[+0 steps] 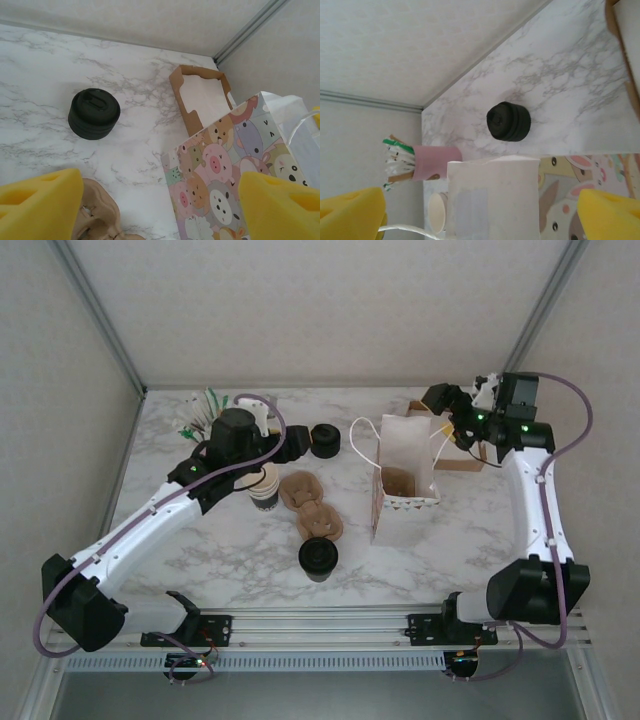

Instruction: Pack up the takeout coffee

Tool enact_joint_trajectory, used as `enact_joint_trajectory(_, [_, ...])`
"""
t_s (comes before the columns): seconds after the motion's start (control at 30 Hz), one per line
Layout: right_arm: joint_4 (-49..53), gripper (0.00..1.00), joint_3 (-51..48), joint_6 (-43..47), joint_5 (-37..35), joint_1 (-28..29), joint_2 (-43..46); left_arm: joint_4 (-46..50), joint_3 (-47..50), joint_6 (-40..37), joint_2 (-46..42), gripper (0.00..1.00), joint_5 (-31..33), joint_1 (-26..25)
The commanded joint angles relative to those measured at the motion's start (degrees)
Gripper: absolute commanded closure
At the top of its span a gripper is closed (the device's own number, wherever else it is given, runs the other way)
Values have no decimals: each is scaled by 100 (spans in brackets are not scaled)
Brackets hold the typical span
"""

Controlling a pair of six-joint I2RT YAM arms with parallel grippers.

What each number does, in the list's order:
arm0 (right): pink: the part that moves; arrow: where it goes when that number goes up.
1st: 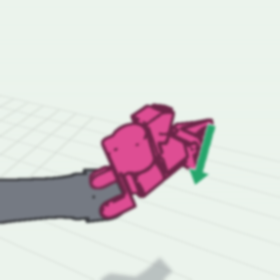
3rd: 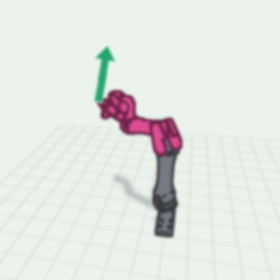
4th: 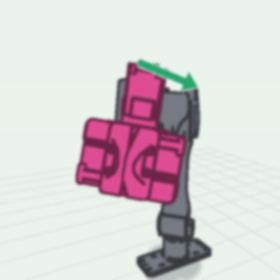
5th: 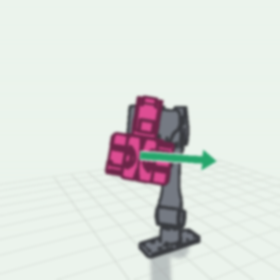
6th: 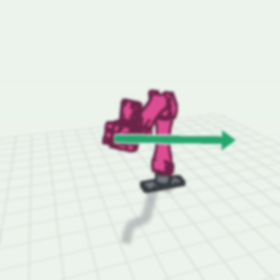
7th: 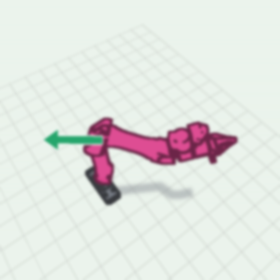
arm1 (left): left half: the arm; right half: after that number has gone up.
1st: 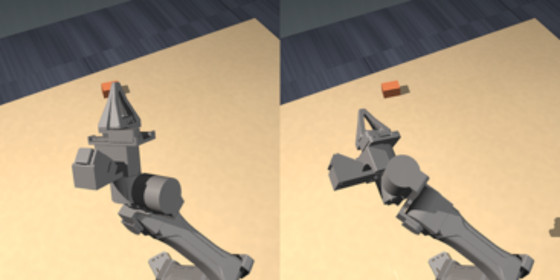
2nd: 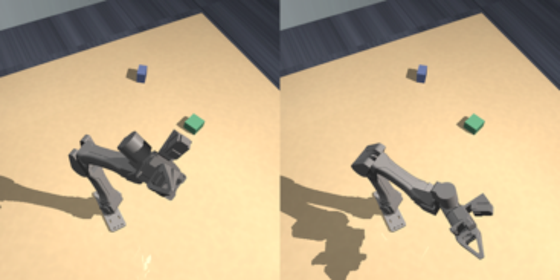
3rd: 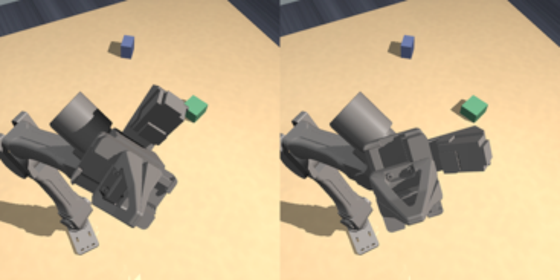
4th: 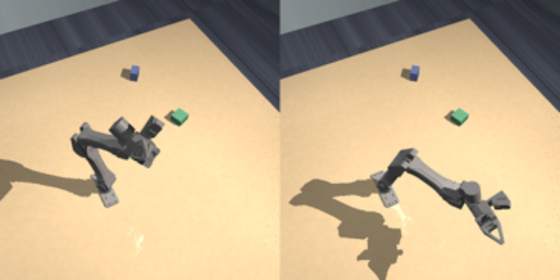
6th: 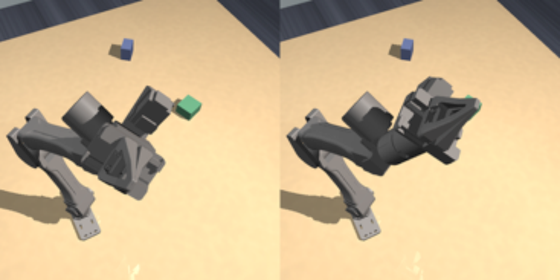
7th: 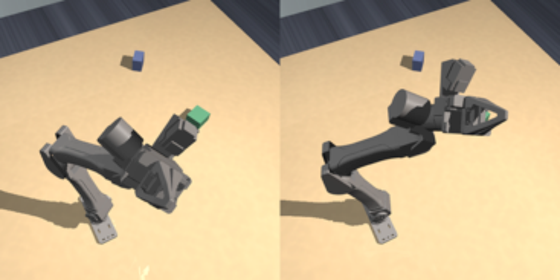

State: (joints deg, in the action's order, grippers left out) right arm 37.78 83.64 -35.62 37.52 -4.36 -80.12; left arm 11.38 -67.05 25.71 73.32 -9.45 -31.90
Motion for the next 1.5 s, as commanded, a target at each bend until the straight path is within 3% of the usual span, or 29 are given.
enact_joint_trajectory(0.0, [-415,1,-3,-170,675,8,-215,-158,66,11,-195,19,-19,83])
enact_joint_trajectory(0.53, [-477,1,609,-118,1380,402,-1265,-226,69,84,-151,19,-127,90])
enact_joint_trajectory(0.73, [704,1,1149,454,-61,279,-1197,-214,69,115,-232,17,-101,87])
enact_joint_trajectory(0.87, [1244,1,1529,590,-1285,242,-947,-273,128,143,-440,10,33,88])
enact_joint_trajectory(0.97, [1611,1,1837,660,-1772,264,-788,-350,238,145,-706,4,237,89])
enact_joint_trajectory(1.17, [2067,1,2110,972,-2361,591,-207,-538,645,131,-1374,0,588,93])
enact_joint_trajectory(1.3, [2099,1,2101,1087,-2117,876,250,-626,945,149,-1796,0,703,88])
enact_joint_trajectory(1.47, [2318,1,2311,1409,-2007,1821,609,-512,1334,205,-2284,0,969,101])
